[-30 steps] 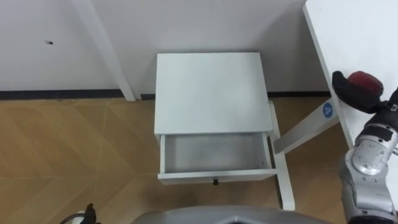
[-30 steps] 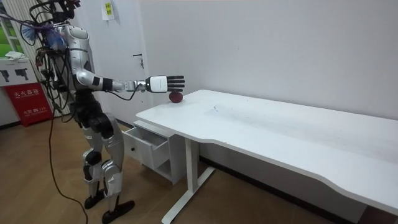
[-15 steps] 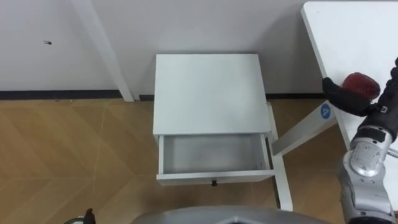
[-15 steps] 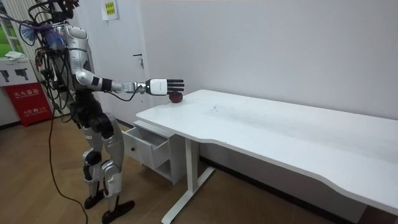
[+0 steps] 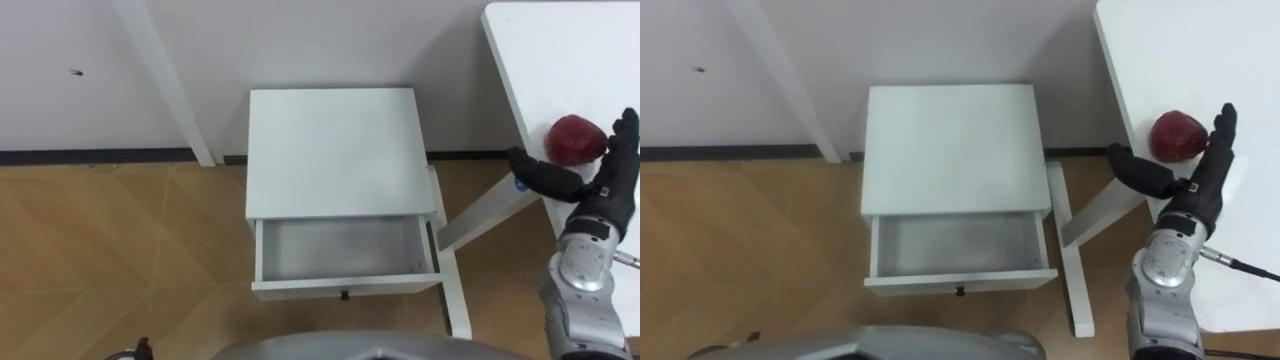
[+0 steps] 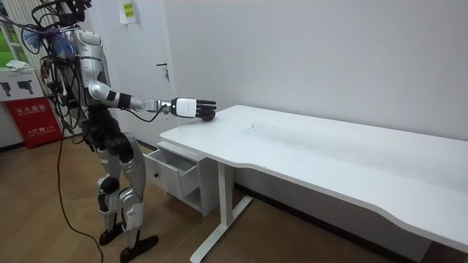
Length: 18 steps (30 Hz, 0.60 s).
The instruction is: Put apple and close drawer
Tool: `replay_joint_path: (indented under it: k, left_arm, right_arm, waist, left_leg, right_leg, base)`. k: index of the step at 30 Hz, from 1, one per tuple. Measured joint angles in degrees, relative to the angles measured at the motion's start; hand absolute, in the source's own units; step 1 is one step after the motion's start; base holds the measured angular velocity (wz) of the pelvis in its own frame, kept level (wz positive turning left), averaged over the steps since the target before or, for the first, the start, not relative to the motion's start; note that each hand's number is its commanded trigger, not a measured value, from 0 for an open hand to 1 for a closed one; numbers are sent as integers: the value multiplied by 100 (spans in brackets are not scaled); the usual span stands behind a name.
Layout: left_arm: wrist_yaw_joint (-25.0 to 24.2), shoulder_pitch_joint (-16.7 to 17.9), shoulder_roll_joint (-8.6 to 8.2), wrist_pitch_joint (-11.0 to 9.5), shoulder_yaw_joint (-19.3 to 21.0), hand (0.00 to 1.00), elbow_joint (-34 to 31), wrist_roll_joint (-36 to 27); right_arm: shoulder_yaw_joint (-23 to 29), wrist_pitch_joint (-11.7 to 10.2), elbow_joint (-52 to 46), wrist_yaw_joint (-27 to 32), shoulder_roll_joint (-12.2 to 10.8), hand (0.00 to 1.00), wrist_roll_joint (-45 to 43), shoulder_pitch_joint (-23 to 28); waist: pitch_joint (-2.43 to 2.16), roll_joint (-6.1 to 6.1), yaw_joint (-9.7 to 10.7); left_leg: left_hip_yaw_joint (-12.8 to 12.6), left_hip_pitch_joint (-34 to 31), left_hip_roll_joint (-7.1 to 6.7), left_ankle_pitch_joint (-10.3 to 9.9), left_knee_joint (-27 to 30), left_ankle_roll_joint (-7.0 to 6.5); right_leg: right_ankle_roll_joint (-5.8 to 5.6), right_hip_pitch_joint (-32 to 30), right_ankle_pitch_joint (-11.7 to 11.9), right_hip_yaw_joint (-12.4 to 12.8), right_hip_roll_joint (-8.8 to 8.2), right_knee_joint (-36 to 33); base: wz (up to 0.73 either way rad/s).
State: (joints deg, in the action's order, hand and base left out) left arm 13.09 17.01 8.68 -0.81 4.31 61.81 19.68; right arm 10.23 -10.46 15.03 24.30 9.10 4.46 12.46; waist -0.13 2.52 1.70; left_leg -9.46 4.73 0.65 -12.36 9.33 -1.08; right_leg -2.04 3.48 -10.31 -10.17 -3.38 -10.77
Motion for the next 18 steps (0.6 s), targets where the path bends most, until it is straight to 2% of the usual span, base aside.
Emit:
replay_joint_path:
  k: [6, 18]
  left_arm:
    - [-32, 42, -2, -1, -2, 0, -4, -8]
    - [-103, 80, -2, 1, 0, 0, -4, -9]
  right_arm:
    - [24, 0, 0, 51, 10, 0, 266, -48]
    - [168, 0, 0, 398, 13, 0, 657, -75]
  waist:
    - [9, 58, 9]
    - [11, 48, 31]
  left_leg:
    - [21, 38, -1, 0, 2, 0]
    - [20, 53, -3, 0, -18, 0]
  right_leg:
    - [0, 45, 0, -17, -4, 5]
    - [0, 49, 0, -16, -2, 8]
  base:
    - [1]
    - [0]
